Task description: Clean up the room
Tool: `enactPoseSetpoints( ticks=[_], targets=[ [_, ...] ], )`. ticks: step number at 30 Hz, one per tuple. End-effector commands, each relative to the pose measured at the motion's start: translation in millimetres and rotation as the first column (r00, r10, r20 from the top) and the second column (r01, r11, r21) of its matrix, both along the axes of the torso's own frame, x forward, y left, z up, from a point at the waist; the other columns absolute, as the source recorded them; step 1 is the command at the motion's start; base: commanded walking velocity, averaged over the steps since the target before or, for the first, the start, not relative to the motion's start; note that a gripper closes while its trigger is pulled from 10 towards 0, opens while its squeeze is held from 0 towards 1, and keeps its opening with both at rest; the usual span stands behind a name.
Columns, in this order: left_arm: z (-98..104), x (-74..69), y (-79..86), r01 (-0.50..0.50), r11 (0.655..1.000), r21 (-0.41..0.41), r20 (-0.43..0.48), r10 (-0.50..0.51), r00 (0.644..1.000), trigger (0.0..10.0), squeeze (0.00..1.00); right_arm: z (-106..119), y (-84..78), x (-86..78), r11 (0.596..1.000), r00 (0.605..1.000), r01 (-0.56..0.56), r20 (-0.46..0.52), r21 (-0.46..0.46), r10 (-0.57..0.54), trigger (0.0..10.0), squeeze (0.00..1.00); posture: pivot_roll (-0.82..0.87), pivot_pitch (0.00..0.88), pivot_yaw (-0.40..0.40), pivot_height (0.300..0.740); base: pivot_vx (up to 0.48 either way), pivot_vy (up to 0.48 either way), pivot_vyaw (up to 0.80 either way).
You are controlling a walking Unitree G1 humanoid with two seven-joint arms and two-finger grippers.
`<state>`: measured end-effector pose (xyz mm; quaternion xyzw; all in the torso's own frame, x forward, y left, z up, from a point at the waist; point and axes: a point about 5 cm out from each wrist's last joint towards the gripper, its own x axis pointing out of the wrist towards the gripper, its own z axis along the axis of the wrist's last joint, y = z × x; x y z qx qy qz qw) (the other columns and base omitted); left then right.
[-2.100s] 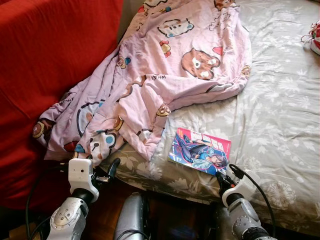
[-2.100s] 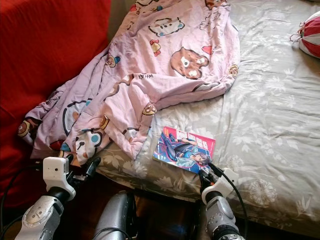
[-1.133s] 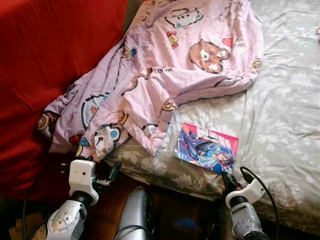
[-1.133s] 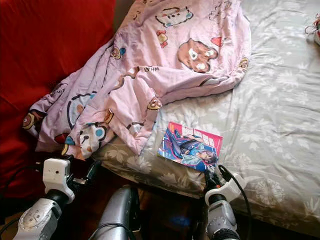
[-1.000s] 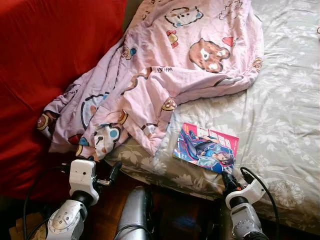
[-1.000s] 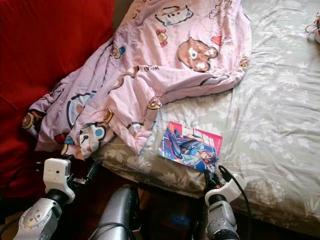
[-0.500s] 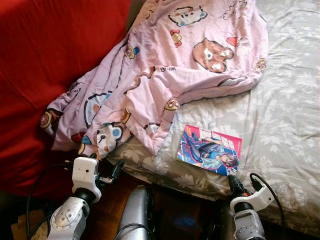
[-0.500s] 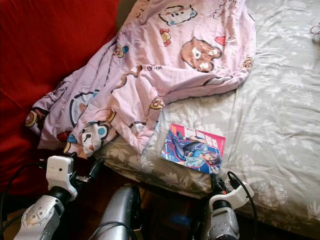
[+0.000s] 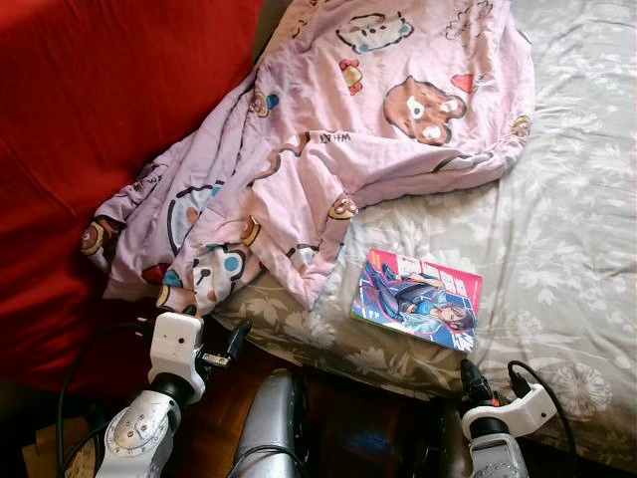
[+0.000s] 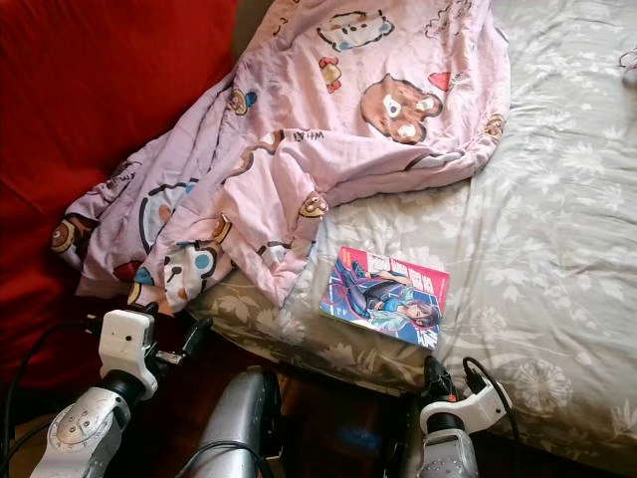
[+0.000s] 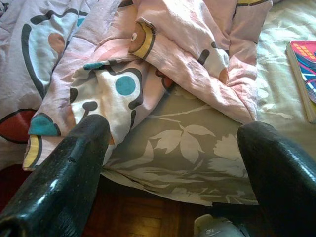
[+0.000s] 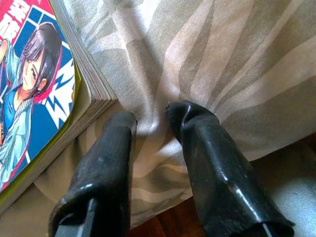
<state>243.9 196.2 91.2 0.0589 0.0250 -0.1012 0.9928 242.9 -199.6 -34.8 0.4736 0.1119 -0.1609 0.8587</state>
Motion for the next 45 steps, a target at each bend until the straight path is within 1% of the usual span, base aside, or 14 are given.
enactPoseSetpoints(
  ticks=[1,7,11,15,19,20,21,22,24,25,29,35,38,45],
  targets=[
    [-7.9,-6.0,6.4,-0.006,0.999,0.038,-0.03,0.007,1.0,10.0,0.0,-11.1,7.5,-12.4,0.999,0.999,0.009,-0.05,0.044,-0.007,10.0,0.0,0.2,0.267,0.121,0.602,0.0,0.0,0.0],
    [-10.2,-5.3,8.9,-0.006,0.999,0.045,-0.031,0.007,1.0,10.0,0.0,-12.0,4.7,-19.1,1.0,0.999,0.017,-0.039,-0.015,-0.018,10.0,0.0,0.18,0.236,0.111,0.602,0.0,0.0,0.0],
    [-11.5,-4.3,10.2,-0.008,0.999,0.046,-0.031,0.01,0.999,10.0,0.0,-11.4,-1.6,-30.3,0.998,0.999,0.052,0.015,-0.047,-0.052,10.0,0.0,0.17,0.229,0.107,0.602,0.0,0.0,0.0],
    [-12.7,-2.1,9.3,-0.008,0.999,0.042,-0.028,0.01,1.0,10.0,0.0,-5.7,-18.9,-44.4,0.984,0.986,0.153,0.074,-0.087,-0.147,10.0,0.0,0.16,0.222,0.107,0.602,0.0,0.0,0.0],
    [-14.1,0.5,7.0,-0.004,0.999,0.037,-0.023,0.004,1.0,10.0,0.0,8.8,-23.3,-43.2,0.979,0.974,0.182,0.153,-0.096,-0.166,10.0,0.0,0.15,0.218,0.105,0.602,0.0,0.0,0.0],
    [-13.9,1.5,6.2,-0.004,0.999,0.035,-0.02,0.005,1.0,10.0,0.0,14.5,-17.9,-34.4,0.985,0.976,0.146,0.179,-0.096,-0.128,10.0,0.29,0.15,0.219,0.105,0.602,0.0,0.0,0.0],
    [-13.7,2.3,5.9,-0.005,0.999,0.035,-0.018,0.006,1.0,10.0,0.0,17.9,-13.8,-26.1,0.988,0.977,0.121,0.19,-0.097,-0.101,10.0,0.84,0.15,0.22,0.105,0.602,0.0,0.0,0.0],
    [-13.6,2.6,5.7,-0.005,0.999,0.034,-0.017,0.006,1.0,10.0,0.0,19.5,-11.8,-20.6,0.99,0.976,0.108,0.197,-0.087,-0.09,10.0,1.0,0.15,0.221,0.104,0.602,0.0,0.0,0.0],
    [-13.4,3.2,5.5,-0.006,0.999,0.035,-0.016,0.006,1.0,10.0,0.0,22.3,-9.0,-12.5,0.993,0.975,0.089,0.209,-0.078,-0.071,10.0,1.0,0.15,0.225,0.104,0.602,0.0,0.0,0.0],
    [-13.1,4.0,5.9,-0.008,0.999,0.035,-0.013,0.009,1.0,10.0,0.0,29.4,-4.1,0.9,0.996,0.972,0.051,0.232,-0.068,-0.034,10.0,1.0,0.16,0.229,0.104,0.602,0.0,0.0,0.0],
    [-12.6,4.2,8.3,-0.015,0.999,0.039,-0.01,0.016,1.0,10.0,0.0,45.2,4.3,24.7,0.998,0.959,-0.002,0.283,-0.057,0.018,10.0,1.0,0.16,0.232,0.103,0.602,0.0,0.0,0.0],
    [-14.1,3.1,10.3,-0.021,0.999,0.044,-0.012,0.021,1.0,10.0,0.0,52.4,12.1,43.9,0.998,0.963,-0.037,0.265,-0.058,0.051,10.0,1.0,0.16,0.237,0.108,0.602,0.0,0.0,0.0],
    [-14.2,2.2,9.3,-0.018,0.999,0.045,-0.014,0.019,1.0,10.0,0.0,51.5,21.9,46.4,0.994,0.963,-0.076,0.252,-0.074,0.092,10.0,1.0,0.17,0.239,0.107,0.602,0.0,0.0,0.0],
    [-14.6,0.8,10.4,-0.021,0.999,0.046,-0.016,0.022,1.0,10.0,0.0,44.9,22.2,41.0,0.997,0.97,-0.06,0.232,-0.056,0.071,10.0,1.0,0.17,0.245,0.109,0.602,0.0,0.0,0.0]
  ],
)
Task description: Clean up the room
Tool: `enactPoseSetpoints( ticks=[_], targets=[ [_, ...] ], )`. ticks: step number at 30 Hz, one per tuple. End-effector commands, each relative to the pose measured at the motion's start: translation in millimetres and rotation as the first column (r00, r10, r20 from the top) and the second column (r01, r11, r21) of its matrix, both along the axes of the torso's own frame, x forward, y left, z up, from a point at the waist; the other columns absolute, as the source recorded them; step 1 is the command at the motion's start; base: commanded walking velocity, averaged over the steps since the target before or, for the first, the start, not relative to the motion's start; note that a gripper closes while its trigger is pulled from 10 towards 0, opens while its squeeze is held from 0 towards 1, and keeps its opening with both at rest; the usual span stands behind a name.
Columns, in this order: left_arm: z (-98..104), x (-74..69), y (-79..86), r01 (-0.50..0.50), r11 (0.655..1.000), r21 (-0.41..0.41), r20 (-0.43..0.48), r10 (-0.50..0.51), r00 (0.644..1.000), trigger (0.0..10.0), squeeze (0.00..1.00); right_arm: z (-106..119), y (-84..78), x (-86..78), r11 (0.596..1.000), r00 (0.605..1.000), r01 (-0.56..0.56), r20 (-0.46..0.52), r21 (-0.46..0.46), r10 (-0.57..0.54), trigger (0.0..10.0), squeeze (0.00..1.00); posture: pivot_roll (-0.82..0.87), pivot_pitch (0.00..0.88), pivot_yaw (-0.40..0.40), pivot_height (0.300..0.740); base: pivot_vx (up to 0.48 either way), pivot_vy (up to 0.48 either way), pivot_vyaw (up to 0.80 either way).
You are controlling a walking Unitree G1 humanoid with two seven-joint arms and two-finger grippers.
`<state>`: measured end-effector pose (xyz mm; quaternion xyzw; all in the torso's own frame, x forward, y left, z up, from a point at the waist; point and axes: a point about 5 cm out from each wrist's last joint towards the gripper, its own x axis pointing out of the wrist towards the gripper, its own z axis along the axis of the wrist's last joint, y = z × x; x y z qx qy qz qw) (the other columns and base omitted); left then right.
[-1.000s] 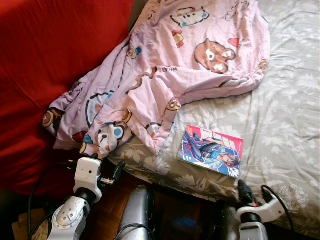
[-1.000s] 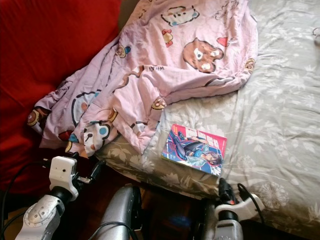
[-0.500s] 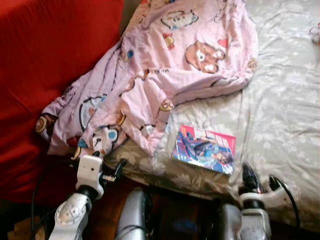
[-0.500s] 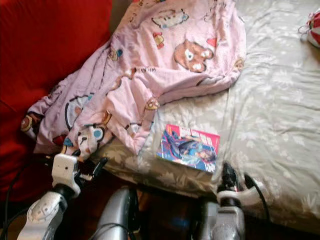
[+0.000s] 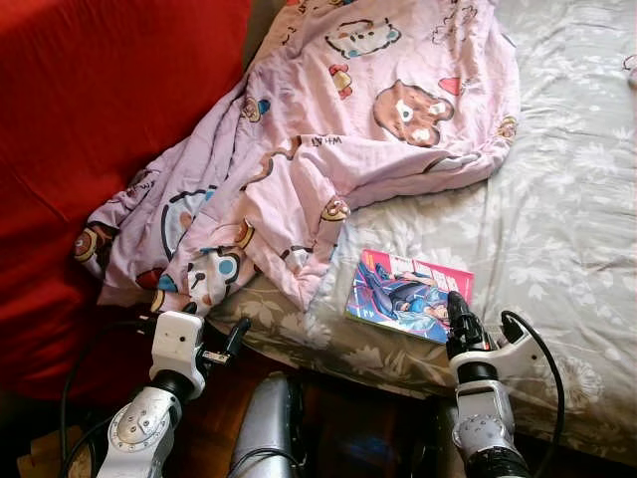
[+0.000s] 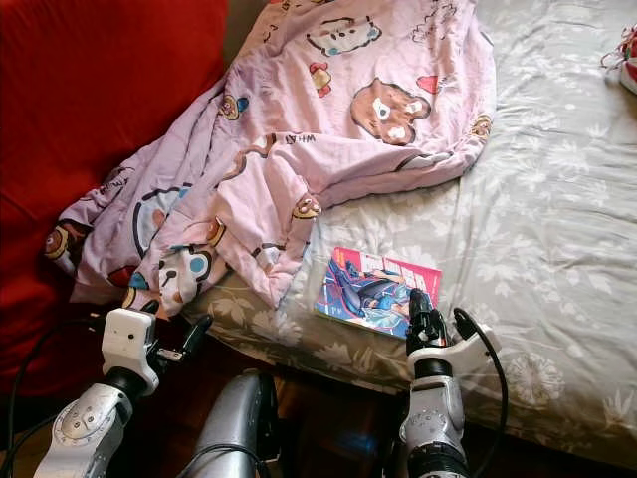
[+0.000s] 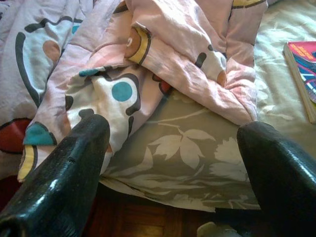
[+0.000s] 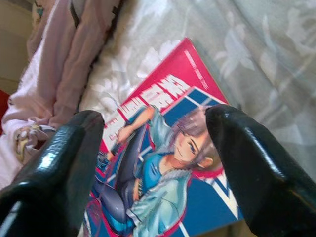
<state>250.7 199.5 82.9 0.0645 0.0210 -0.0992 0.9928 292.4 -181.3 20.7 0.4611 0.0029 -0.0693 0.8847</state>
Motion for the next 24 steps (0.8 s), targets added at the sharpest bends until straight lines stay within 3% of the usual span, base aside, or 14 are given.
enactPoseSetpoints(
  ticks=[1,3,4,5,6,7,24],
  targets=[
    [-6.4,-6.1,7.1,-0.018,0.999,0.036,-0.026,0.019,0.999,10.0,0.0,-11.0,4.1,-8.7,1.0,0.999,-0.002,-0.041,0.01,0.002,10.0,1.0,0.17,0.245,0.109,0.602,0.0,0.0,0.0],
    [-6.5,-6.4,7.6,-0.019,0.999,0.037,-0.027,0.02,0.999,10.0,0.0,-12.0,4.2,-9.2,1.0,0.999,-0.003,-0.044,0.005,0.003,10.0,1.0,0.17,0.244,0.109,0.602,0.0,0.0,0.0],
    [-6.9,-6.9,8.2,-0.02,0.999,0.039,-0.028,0.021,0.999,10.0,0.0,-13.3,3.1,-10.7,1.0,0.999,0.0,-0.048,0.004,0.0,10.0,0.8,0.17,0.243,0.109,0.602,0.0,0.0,0.0],
    [-6.9,-6.9,8.2,-0.02,0.999,0.039,-0.028,0.021,0.999,10.0,0.0,-13.3,3.1,-10.7,1.0,0.999,0.0,-0.048,0.004,0.0,10.0,0.8,0.17,0.243,0.109,0.602,0.0,0.0,0.0],
    [-7.0,-7.3,8.5,-0.021,0.999,0.039,-0.029,0.022,0.999,10.0,0.0,-15.2,1.3,-12.3,1.0,0.998,0.009,-0.056,0.012,-0.009,10.0,0.29,0.17,0.243,0.109,0.602,0.0,0.0,0.0],
    [-7.1,-7.4,8.4,-0.02,0.999,0.039,-0.03,0.022,0.999,10.0,0.0,-16.5,0.3,-13.2,1.0,0.998,0.016,-0.063,0.02,-0.015,10.0,0.0,0.17,0.243,0.11,0.602,0.0,0.0,0.0],
    [-4.6,-8.8,10.0,-0.021,0.999,0.049,-0.026,0.022,0.999,10.0,0.0,-23.9,1.6,-11.7,0.997,0.994,-0.016,-0.111,0.073,0.024,10.0,0.0,0.18,0.247,0.112,0.602,0.0,0.0,0.0]
  ],
)
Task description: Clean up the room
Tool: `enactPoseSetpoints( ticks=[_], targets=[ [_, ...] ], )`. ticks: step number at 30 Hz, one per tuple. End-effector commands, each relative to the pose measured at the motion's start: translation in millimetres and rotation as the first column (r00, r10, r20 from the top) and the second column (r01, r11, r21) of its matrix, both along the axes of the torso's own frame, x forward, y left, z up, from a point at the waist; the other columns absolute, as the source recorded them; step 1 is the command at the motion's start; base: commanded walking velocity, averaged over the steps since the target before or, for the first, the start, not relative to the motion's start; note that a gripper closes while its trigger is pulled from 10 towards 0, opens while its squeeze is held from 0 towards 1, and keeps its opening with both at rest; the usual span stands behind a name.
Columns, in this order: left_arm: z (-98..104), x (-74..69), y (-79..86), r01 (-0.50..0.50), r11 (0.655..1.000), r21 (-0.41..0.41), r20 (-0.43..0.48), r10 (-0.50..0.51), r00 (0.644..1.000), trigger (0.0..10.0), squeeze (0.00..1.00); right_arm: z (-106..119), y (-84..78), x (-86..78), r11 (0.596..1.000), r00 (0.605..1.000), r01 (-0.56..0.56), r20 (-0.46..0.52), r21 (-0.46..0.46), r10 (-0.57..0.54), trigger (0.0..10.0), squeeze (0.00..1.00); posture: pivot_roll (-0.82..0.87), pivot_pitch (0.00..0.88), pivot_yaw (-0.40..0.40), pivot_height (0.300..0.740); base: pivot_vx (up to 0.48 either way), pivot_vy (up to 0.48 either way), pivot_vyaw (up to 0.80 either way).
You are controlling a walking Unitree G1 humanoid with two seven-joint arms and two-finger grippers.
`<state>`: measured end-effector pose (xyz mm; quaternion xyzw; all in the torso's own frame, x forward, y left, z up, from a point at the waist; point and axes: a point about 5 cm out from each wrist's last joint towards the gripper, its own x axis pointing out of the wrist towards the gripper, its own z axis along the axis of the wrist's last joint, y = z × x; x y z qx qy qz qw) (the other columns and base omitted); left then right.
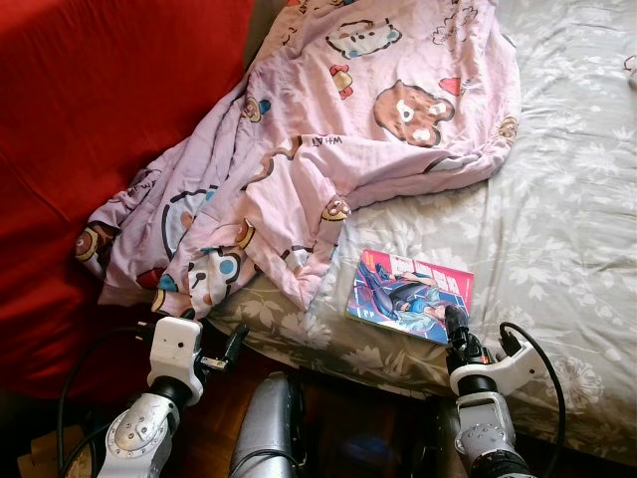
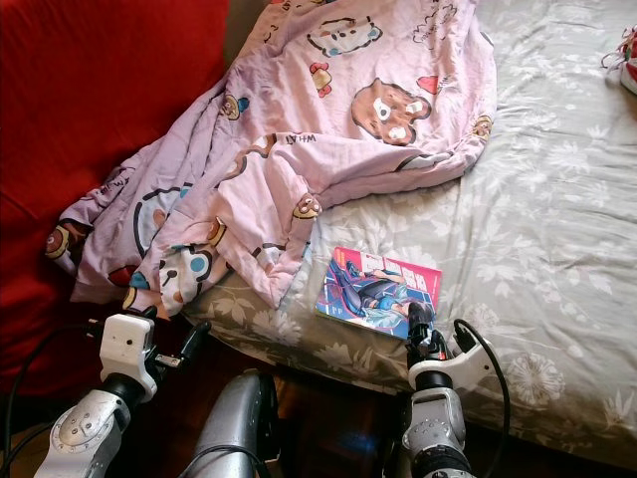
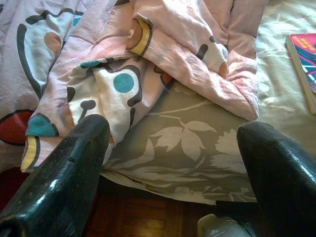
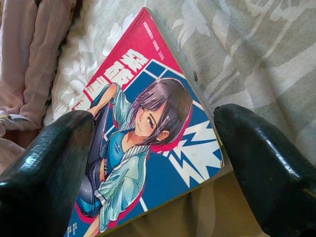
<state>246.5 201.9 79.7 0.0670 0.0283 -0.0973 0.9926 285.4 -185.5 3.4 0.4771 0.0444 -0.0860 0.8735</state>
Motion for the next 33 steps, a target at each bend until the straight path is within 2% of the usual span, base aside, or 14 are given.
enactPoseSetpoints(
  ticks=[1,5,8,13,22,33],
  targets=[
    [-1.2,-4.5,7.9,-0.017,0.999,0.043,-0.012,0.018,1.0,10.0,0.0,-6.3,5.9,-4.4,0.999,1.0,-0.013,-0.022,0.03,0.013,10.0,0.0,0.18,0.247,0.112,0.602,0.0,0.0,0.0],
    [-0.8,-5.9,11.7,-0.023,0.998,0.051,-0.014,0.024,1.0,10.0,0.0,-6.6,5.2,-4.1,0.999,1.0,-0.01,-0.026,0.03,0.011,10.0,0.0,0.19,0.248,0.113,0.602,0.0,0.0,0.0],
    [0.2,-7.3,12.5,-0.023,0.998,0.053,-0.013,0.024,1.0,10.0,0.0,-11.7,3.0,-9.1,0.998,0.999,0.001,-0.037,0.069,0.001,10.0,0.0,0.19,0.252,0.115,0.602,0.0,0.0,0.0],
    [2.6,-6.4,12.1,-0.021,0.998,0.054,-0.007,0.021,1.0,10.0,0.0,-21.1,2.7,-18.4,0.996,0.997,0.001,-0.082,0.088,0.007,10.0,0.0,0.19,0.257,0.116,0.602,0.0,0.0,0.0],
    [4.2,-5.7,14.1,-0.023,0.998,0.059,-0.004,0.023,1.0,10.0,0.0,-28.4,0.1,-25.2,0.993,0.991,0.034,-0.131,0.11,-0.019,10.0,0.0,0.2,0.248,0.116,0.602,0.0,0.0,0.0],
    [6.2,-5.5,13.8,-0.011,0.997,0.076,0.0,0.011,1.0,10.0,0.0,-25.9,-2.6,-21.0,0.99,0.99,0.052,-0.135,0.131,-0.034,10.0,0.0,0.21,0.244,0.123,0.602,0.0,0.0,0.0]
  ],
)
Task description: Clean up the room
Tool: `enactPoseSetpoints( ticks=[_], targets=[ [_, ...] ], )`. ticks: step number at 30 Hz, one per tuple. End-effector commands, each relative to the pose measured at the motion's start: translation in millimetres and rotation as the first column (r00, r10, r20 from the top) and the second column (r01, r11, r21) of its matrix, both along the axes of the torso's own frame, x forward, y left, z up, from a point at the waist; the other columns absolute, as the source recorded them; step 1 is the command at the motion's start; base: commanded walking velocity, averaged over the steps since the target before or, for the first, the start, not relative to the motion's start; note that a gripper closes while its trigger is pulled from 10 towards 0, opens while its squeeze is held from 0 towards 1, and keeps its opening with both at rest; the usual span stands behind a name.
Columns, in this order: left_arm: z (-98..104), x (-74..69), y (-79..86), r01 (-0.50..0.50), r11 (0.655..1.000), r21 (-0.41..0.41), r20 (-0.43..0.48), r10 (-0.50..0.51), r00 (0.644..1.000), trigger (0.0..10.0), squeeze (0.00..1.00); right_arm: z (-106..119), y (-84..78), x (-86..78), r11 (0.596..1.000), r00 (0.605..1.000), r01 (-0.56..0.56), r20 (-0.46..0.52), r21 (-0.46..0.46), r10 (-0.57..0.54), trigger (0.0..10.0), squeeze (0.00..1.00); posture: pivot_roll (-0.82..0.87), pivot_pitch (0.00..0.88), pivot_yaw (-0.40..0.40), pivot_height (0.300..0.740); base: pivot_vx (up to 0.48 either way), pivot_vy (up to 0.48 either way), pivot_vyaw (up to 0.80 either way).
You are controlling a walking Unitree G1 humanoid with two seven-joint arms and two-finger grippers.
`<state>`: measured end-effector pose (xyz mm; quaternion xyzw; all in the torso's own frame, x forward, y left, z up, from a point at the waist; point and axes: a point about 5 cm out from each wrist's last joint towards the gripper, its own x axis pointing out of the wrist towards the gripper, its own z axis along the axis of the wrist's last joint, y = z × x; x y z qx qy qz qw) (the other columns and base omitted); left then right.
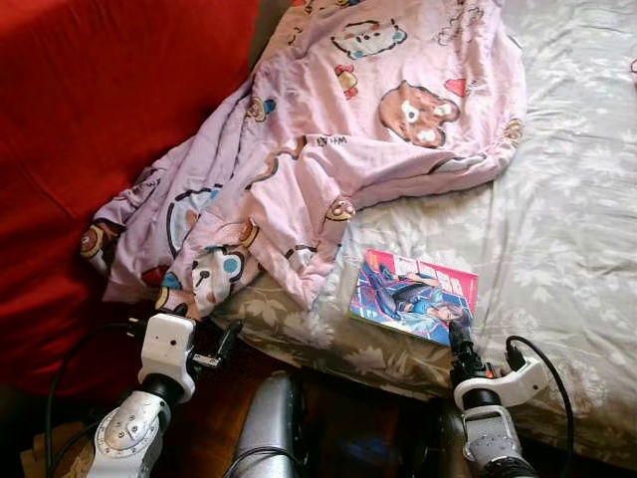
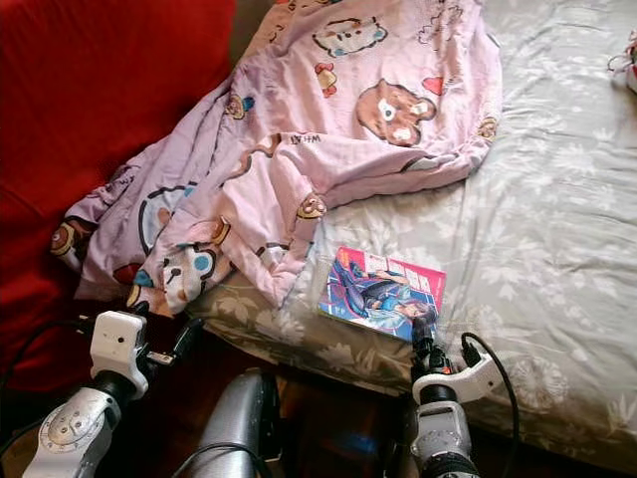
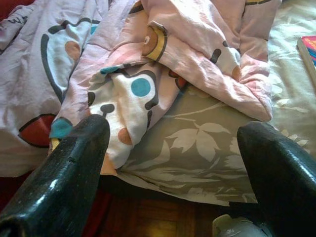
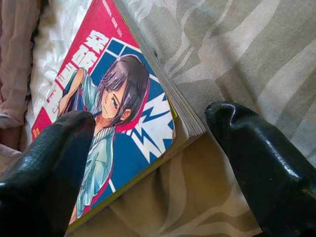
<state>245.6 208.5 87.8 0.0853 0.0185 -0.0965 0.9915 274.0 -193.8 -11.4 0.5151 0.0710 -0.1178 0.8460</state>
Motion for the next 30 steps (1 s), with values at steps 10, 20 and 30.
enactPoseSetpoints(
  ticks=[10,20,30],
  targets=[
    [3.1,-5.0,9.9,-0.011,0.998,0.054,-0.01,0.012,1.0,10.0,0.0,-7.1,8.6,-0.5,0.997,0.995,0.034,-0.099,0.069,-0.027,10.0,0.0,0.24,0.24,0.125,0.602,0.0,0.0,0.0],
    [3.4,-7.8,10.4,-0.006,0.998,0.059,-0.014,0.007,1.0,10.0,0.0,-14.6,10.5,-7.9,0.995,0.988,0.051,-0.149,0.086,-0.037,10.0,0.0,0.25,0.247,0.127,0.602,0.0,0.0,0.0],
    [2.9,-12.4,11.2,-0.01,0.998,0.055,-0.023,0.011,1.0,10.0,0.0,-21.0,5.8,-16.4,0.993,0.981,0.08,-0.183,0.085,-0.063,10.0,0.0,0.25,0.263,0.132,0.602,0.0,0.0,0.0]
  ],
)
